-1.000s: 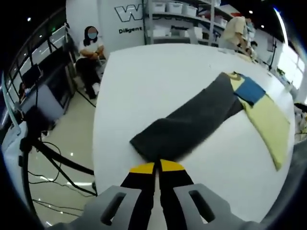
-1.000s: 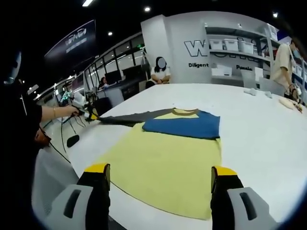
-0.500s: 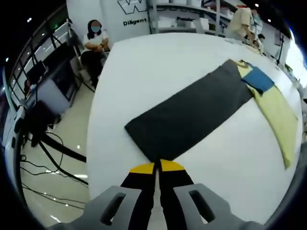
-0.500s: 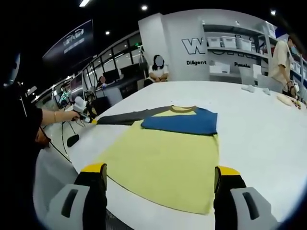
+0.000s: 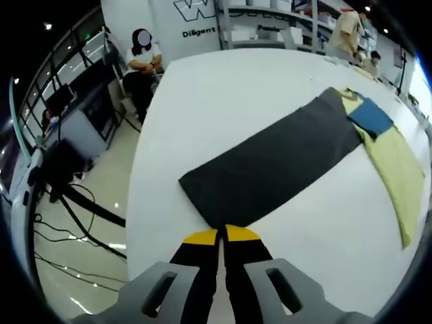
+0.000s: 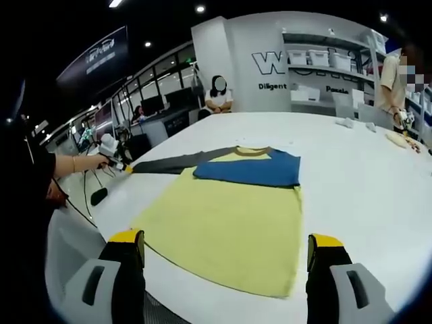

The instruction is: Fold the garment on the visible template until the final outline fits inside the template.

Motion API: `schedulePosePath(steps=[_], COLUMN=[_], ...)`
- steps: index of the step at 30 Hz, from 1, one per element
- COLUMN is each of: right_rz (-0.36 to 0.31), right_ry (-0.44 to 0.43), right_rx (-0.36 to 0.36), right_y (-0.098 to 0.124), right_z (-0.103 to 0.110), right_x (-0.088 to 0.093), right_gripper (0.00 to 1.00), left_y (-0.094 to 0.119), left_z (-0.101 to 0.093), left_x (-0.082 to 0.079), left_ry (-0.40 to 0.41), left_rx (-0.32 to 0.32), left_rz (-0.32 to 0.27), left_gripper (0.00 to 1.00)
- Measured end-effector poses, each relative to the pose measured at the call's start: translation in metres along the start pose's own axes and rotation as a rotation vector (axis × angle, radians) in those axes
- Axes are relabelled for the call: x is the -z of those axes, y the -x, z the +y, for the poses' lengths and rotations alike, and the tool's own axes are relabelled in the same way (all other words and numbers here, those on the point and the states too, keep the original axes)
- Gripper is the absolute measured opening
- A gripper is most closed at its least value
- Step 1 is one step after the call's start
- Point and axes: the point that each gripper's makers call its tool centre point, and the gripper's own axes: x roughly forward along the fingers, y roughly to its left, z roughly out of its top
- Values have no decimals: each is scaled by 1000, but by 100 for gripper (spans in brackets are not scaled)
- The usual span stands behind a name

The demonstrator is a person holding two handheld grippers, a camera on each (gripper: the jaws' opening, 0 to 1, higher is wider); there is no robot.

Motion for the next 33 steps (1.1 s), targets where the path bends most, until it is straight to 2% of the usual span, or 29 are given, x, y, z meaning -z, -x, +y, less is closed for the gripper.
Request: schedulePosePath(steps=[3,7,10,33], right_rz=[2,2,5,4], right_ry=[-3,-6,-4,-21], right_rx=[-1,-1,-3,-4], right_y=[0,0,0,5], right_z=[-1,-1,0,-1], right_x=[1,2,3,10], right_gripper=[99,99,99,99], left_y=[5,10,12,13], left_z=[-2,-5,-9,-61], left_x=[-11,-20,-33,-89], left_ry=[8,-30,-42,-170], left_rx=[10,13,32,119], left_rz=[-30,-20,-58,-134], left_gripper=[0,0,0,0])
